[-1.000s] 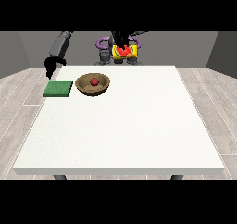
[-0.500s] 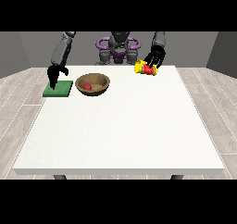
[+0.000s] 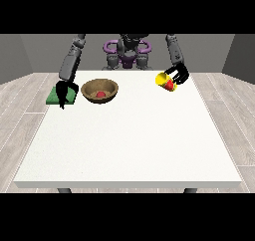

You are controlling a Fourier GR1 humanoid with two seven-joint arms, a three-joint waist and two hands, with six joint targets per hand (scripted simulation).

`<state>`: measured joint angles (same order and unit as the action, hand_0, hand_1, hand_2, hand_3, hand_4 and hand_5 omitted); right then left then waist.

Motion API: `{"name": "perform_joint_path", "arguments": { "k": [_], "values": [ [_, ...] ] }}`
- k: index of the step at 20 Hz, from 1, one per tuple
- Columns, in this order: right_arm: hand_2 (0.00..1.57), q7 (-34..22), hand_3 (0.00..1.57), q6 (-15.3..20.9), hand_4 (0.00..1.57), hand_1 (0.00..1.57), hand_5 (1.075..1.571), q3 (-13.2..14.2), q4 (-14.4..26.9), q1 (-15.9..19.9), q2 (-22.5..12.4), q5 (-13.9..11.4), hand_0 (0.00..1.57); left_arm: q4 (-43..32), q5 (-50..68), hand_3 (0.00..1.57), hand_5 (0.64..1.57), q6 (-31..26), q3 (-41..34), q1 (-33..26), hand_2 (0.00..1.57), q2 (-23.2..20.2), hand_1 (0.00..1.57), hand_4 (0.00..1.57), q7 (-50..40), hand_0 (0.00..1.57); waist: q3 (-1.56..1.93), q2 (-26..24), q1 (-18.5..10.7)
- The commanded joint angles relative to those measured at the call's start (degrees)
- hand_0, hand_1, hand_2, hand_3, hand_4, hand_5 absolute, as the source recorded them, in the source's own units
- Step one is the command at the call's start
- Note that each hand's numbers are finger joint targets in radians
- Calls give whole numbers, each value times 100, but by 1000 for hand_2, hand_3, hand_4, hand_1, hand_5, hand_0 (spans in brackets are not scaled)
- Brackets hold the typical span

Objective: Pick the cup and pour the ball into the bowl, then pick the bowl and place it on the pad

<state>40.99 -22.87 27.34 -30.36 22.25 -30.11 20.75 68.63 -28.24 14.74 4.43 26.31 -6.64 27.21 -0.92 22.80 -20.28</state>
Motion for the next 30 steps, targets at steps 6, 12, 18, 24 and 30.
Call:
{"name": "perform_joint_path", "arguments": {
  "k": [6, 12, 18, 24, 30],
  "values": [
    [0, -442, 0, 163, 0, 0, 1571, -47, -508, 673, -18, 177, 0, -687, 1379, 0, 643, -1136, -622, 81, 0, -53, 0, 0, 1015, 0, 83, 680, 284],
    [0, -364, 0, 411, 0, 0, 1568, -250, -108, 691, 654, 17, 0, -345, 1452, 0, 674, -1264, -633, 45, 0, -73, 0, 0, 559, 0, 100, 382, 402],
    [0, -1619, 0, 476, 0, 0, 1567, -521, -669, 667, 878, 166, 0, -1587, 1594, 0, 667, -1143, -1093, -210, 0, -146, 0, 0, 608, 0, 78, -1124, 1243],
    [0, -1755, 0, 1065, 0, 0, 1570, -961, -647, 519, 1648, -89, 0, -1742, 1710, 0, 702, -1319, -1128, -755, 0, -183, 0, 0, 840, 0, 91, -1581, 1410],
    [0, -1349, 0, 1118, 0, 0, 1571, -829, 140, 738, 1648, -104, 0, -934, 1591, 0, 694, -1350, -811, -819, 0, -78, 0, 0, 442, 0, 97, -1311, 981]
  ]
}}
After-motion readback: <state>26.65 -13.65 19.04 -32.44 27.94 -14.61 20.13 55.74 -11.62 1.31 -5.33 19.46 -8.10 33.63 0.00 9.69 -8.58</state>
